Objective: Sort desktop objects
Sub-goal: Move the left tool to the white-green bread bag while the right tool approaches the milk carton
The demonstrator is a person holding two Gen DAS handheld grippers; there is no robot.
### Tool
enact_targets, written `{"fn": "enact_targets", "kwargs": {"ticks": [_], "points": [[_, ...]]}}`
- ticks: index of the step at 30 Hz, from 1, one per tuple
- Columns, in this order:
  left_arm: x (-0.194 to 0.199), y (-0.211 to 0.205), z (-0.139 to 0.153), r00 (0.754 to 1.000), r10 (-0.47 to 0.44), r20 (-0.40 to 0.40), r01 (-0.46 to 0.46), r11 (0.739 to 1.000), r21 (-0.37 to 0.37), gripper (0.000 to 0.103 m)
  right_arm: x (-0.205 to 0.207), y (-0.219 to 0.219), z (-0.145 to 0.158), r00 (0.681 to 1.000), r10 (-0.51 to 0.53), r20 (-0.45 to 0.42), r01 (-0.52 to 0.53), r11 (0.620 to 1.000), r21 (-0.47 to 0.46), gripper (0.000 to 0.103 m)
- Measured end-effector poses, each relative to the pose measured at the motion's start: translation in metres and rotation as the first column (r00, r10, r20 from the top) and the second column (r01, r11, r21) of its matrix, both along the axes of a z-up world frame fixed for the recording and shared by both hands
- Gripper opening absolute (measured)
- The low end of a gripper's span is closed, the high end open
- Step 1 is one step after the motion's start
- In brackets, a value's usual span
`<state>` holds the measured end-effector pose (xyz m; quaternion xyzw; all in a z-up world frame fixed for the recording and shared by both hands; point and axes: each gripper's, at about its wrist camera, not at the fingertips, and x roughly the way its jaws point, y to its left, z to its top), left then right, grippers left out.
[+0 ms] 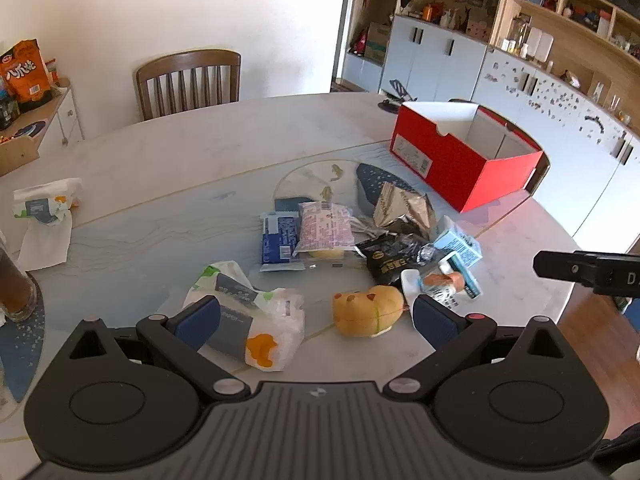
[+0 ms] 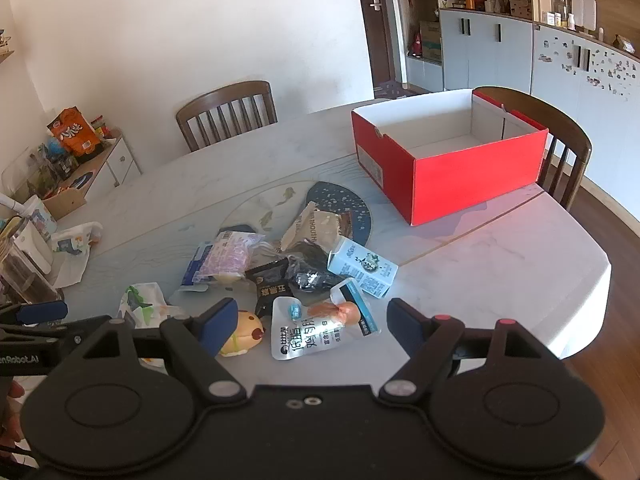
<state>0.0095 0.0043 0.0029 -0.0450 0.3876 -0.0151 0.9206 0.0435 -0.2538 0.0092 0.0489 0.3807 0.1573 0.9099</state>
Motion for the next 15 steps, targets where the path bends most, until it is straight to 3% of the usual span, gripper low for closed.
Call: {"fn": "enact_targets", "kwargs": {"ticks": [7, 15], "points": [[0.007, -0.002, -0.003, 1.0, -0.023, -0.009, 0.023, 0.999, 0.021, 0.103, 0.006, 0.003, -0.005, 1.0, 0.006, -0.004, -0.006, 1.0, -0.001, 0.081], [0.015, 0.003, -0.005, 1.0, -0.024, -0.008, 0.024, 0.999, -0.021, 0.103, 0.018, 0.008, -0.01, 0.999, 0.037, 0.008, -0.037, 0.999, -0.027, 0.081]]}}
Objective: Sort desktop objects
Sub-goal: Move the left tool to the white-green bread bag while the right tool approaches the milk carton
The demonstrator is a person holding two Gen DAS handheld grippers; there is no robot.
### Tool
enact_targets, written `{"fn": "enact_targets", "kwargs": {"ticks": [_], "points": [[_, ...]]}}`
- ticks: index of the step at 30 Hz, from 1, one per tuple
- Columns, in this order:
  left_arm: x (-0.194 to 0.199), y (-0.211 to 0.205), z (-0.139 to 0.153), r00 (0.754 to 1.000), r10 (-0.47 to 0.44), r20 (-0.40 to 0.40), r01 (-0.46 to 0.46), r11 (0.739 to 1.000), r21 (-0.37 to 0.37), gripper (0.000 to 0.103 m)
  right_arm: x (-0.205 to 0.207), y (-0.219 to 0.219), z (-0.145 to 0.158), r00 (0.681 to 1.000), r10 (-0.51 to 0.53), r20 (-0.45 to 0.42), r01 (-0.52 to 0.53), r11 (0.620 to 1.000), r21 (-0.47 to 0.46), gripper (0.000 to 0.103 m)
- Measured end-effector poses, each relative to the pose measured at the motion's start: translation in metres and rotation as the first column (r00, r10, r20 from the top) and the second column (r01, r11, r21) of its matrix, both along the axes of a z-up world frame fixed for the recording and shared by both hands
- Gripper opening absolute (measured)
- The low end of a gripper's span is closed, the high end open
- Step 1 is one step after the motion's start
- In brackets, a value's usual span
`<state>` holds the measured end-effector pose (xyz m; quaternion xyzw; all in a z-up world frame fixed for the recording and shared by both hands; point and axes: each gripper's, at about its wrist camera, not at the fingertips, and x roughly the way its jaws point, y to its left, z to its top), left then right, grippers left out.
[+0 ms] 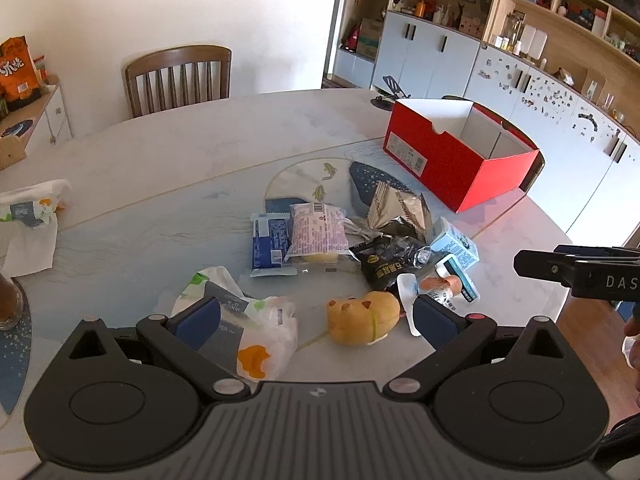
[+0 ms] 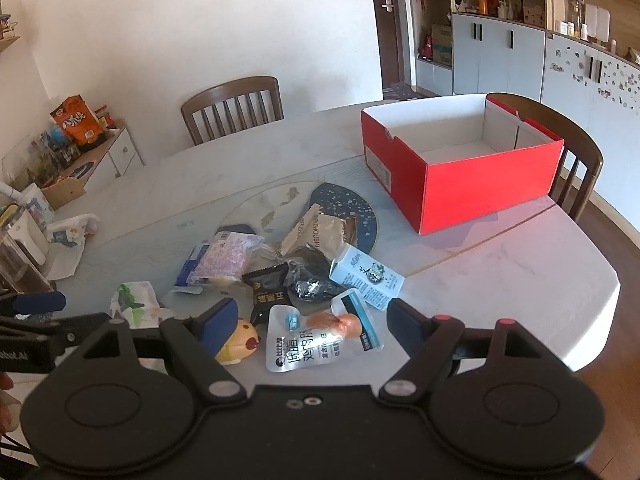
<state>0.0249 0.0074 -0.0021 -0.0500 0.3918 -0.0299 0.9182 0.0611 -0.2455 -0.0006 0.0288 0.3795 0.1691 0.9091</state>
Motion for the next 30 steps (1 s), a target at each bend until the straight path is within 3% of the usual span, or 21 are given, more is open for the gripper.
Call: {"fn": "enact_targets", "kwargs": {"ticks": [6, 16, 24, 30], "points": [[0.008, 0.013, -0.009, 1.0, 0.015, 0.009, -0.014, 0.999, -0.033, 0.103, 0.012, 0.001, -0.009, 1.0, 0.013, 0.018, -0.012, 0.999, -0.035, 0.081], [0.019, 0.03, -0.032, 0.998, 0.059, 0.012, -0.059, 0.998, 0.01, 0.103, 0.04, 0.002, -0.029, 0.999, 0.04, 0.006, -0.039, 0.997, -0.073, 0.081], [0.034, 0.039, -0.049, 0.991, 0.124, -0.041, -0.123, 0.992, 0.025, 0.103, 0.063, 0.003, -0.042, 0.998, 0.062, -0.004, -0.062, 0.992, -0.106, 0.081], [0.043, 0.059, -0.061, 0.955, 0.253, -0.153, -0.264, 0.963, -0.052, 0.102, 0.079, 0.004, -0.052, 0.996, 0.082, -0.021, -0.084, 0.989, -0.123, 0.081]]}}
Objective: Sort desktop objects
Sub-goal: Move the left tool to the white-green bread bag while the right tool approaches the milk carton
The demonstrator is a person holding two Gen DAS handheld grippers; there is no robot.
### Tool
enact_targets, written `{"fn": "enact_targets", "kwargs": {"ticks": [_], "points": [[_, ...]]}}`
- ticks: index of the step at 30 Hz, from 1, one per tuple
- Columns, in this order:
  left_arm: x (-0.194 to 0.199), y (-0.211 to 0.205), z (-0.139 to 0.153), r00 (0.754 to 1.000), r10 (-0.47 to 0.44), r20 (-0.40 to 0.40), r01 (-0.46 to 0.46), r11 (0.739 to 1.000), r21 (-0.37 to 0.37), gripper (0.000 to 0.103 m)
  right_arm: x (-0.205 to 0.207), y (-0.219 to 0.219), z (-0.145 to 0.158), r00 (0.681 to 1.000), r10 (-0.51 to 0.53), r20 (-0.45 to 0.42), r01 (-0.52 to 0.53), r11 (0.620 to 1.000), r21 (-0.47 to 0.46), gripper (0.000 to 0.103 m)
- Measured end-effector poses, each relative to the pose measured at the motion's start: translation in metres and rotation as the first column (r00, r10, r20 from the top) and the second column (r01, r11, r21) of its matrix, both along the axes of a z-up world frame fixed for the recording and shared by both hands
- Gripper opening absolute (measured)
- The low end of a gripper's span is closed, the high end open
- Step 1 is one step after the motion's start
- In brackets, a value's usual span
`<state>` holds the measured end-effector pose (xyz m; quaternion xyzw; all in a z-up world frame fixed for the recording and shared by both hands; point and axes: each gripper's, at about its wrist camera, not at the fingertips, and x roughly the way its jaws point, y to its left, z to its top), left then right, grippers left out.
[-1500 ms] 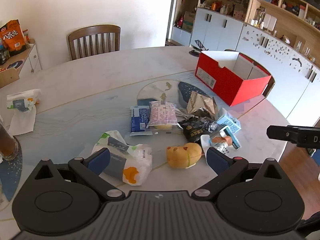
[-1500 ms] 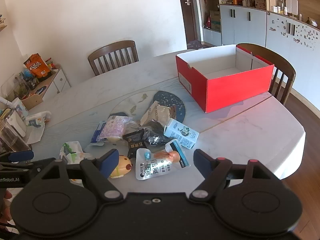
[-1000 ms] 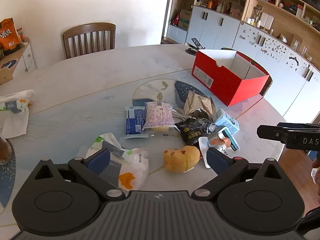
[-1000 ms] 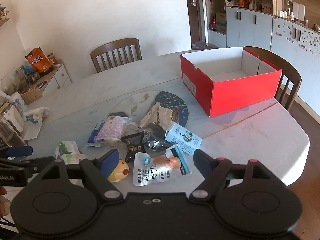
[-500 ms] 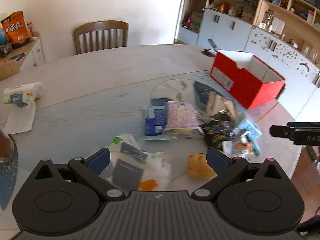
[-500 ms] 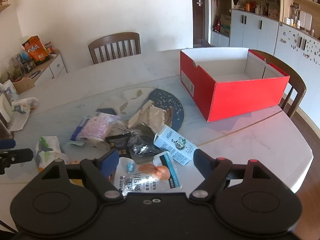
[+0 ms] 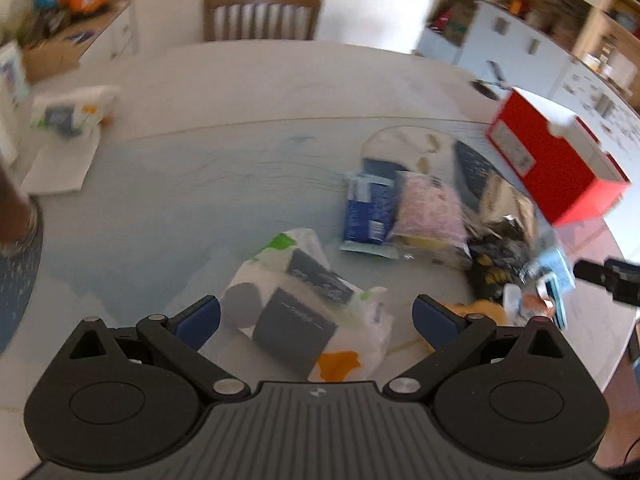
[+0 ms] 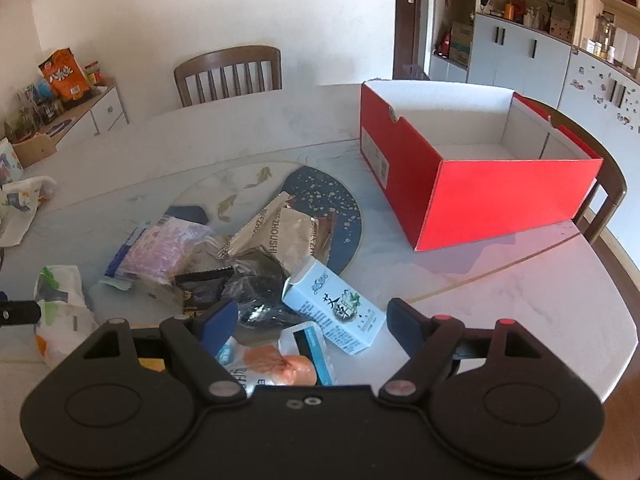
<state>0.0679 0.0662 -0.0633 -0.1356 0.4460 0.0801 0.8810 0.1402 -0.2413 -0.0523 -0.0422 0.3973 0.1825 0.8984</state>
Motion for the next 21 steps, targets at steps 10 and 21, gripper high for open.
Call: {"fn": "enact_targets", "kwargs": {"ticks": [10, 21], "points": [[0.019, 0.014, -0.005, 0.977, 0.188, -0.104, -0.198, 0.976, -0.091, 0.102, 0.031, -0.001, -0.015, 0.997, 0.069, -0.029, -0.069, 0.998, -0.008, 0.081], [0.037, 0.009, -0.021, 0.932, 0.292, -0.212, -0.314, 0.946, -0.078, 0.102, 0.059, -0.009, -0.033, 0.967, 0.228, -0.114, -0.232, 0.973, -0.022, 0.079]]}}
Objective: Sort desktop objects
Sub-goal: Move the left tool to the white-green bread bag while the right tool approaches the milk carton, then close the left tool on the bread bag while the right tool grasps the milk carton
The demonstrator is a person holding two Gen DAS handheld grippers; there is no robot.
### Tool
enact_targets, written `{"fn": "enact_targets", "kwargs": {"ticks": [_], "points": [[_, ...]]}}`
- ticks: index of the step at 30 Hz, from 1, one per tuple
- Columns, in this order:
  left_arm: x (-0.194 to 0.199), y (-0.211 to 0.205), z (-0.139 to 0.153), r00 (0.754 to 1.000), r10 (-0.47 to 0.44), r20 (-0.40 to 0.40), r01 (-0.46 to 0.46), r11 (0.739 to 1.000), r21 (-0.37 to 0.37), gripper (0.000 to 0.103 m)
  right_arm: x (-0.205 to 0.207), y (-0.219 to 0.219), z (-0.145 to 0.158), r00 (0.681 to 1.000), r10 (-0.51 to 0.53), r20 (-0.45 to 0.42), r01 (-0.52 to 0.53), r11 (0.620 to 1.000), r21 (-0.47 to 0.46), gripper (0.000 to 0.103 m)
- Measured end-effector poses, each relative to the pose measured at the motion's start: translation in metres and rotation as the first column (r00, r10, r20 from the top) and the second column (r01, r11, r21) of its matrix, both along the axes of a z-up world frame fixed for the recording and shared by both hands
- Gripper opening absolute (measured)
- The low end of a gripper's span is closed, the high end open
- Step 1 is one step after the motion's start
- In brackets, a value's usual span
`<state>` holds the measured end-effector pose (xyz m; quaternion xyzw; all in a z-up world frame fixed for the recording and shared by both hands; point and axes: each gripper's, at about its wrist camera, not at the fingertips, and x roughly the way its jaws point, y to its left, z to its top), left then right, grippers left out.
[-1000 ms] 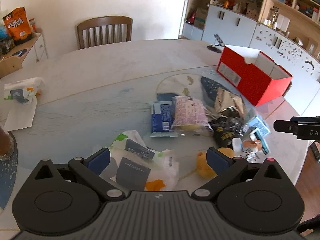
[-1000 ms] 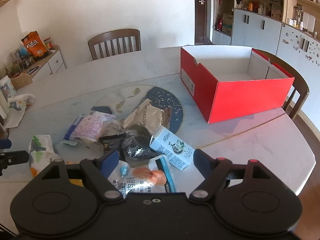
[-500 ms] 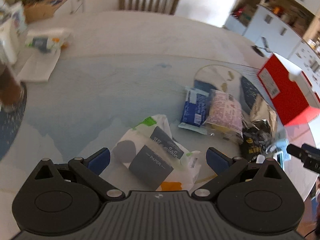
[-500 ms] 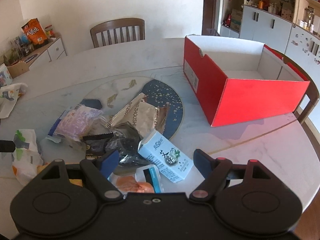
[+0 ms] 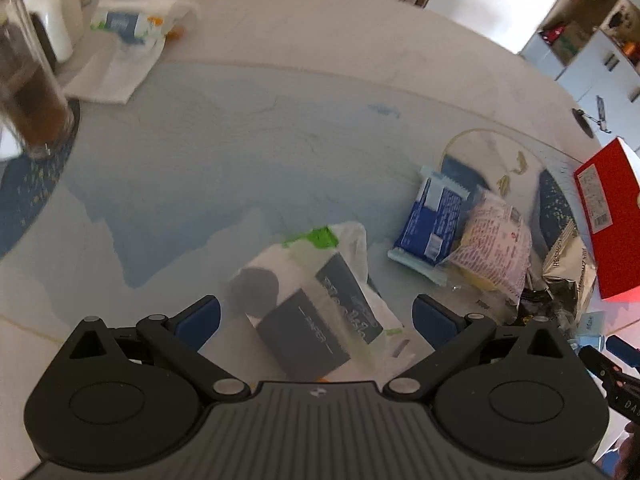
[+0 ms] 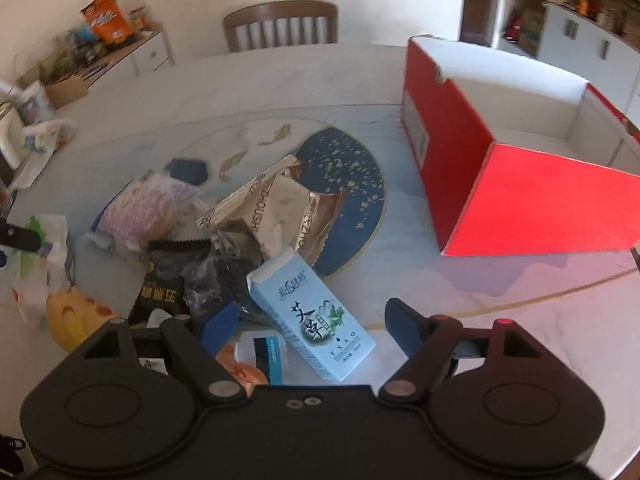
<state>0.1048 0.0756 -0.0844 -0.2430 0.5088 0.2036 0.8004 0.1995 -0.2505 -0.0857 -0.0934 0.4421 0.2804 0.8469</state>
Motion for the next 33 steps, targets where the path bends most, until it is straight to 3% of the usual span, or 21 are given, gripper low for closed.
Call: {"fn": "enact_targets", "kwargs": {"ticks": [6, 10, 17, 22, 27, 29, 33], "points": [[0.003, -0.006, -0.012, 0.999, 0.032, -0.034, -0.032, 0.999, -0.008, 0.102, 0.011, -0.003, -0.005, 0.999, 0.042, -0.023, -0.042, 0.999, -0.002, 0.078], [0.004, -0.007, -0.02, 0.999, 0.041, -0.036, -0.041, 0.999, 0.001, 0.102, 0.016, -0.005, -0.009, 0.997, 0.066, -0.047, -0.066, 0.998, 0.006, 0.061], [0.003, -0.009, -0.027, 0.998, 0.052, -0.032, -0.051, 0.999, 0.012, 0.099, 0.019, -0.004, -0.008, 0.993, 0.104, -0.056, -0.104, 0.995, 0.012, 0.046], [0.005, -0.011, -0.024, 0.999, 0.038, -0.025, -0.037, 0.999, 0.036, 0.087, 0.019, -0.004, -0.007, 0.993, 0.104, -0.053, -0.103, 0.995, 0.012, 0.033], [0.004, -0.013, -0.022, 1.0, 0.019, -0.016, -0.018, 0.999, 0.043, 0.073, 0.017, -0.006, -0.004, 0.995, 0.092, -0.042, -0.092, 0.996, 0.0, 0.03], [0.003, -0.013, -0.021, 1.0, 0.008, -0.012, -0.008, 0.999, 0.048, 0.061, 0.016, -0.008, -0.002, 0.995, 0.09, -0.034, -0.09, 0.996, -0.001, 0.03], [0.0, -0.012, -0.02, 1.0, -0.005, -0.003, 0.005, 0.999, 0.043, 0.055, 0.016, -0.013, 0.002, 0.997, 0.075, -0.027, -0.075, 0.997, 0.007, 0.029]]}}
